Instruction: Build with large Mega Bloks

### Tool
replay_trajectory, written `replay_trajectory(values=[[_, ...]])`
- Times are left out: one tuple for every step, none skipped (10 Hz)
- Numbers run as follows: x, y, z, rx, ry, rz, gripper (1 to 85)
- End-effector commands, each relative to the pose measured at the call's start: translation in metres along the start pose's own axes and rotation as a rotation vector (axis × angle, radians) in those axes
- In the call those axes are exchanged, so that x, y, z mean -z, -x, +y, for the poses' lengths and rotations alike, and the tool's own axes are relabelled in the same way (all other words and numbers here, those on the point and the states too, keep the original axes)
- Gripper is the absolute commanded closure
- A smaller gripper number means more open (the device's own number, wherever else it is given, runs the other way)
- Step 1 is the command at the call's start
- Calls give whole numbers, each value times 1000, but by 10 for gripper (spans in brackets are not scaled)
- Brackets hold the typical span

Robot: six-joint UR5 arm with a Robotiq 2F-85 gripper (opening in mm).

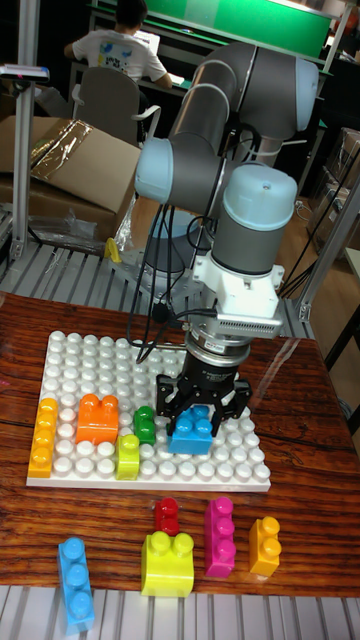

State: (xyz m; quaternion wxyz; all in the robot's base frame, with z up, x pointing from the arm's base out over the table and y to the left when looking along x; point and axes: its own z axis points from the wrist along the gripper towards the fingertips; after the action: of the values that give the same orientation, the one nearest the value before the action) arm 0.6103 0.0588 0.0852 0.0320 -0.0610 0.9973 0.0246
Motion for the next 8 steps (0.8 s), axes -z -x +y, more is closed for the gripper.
replay_trajectory(values=[[3, -4, 0, 22, -4, -14, 847], [2, -5, -1, 30, -9, -19, 847], [1, -6, -4, 40, -26, -21, 847], [-2, -3, -7, 46, -33, -22, 847], [-6, 2, -10, 49, -41, -27, 847], [-8, 6, -14, 51, -48, -30, 847], [-8, 7, -14, 47, -46, -31, 847], [-8, 7, -14, 45, -45, -31, 847]])
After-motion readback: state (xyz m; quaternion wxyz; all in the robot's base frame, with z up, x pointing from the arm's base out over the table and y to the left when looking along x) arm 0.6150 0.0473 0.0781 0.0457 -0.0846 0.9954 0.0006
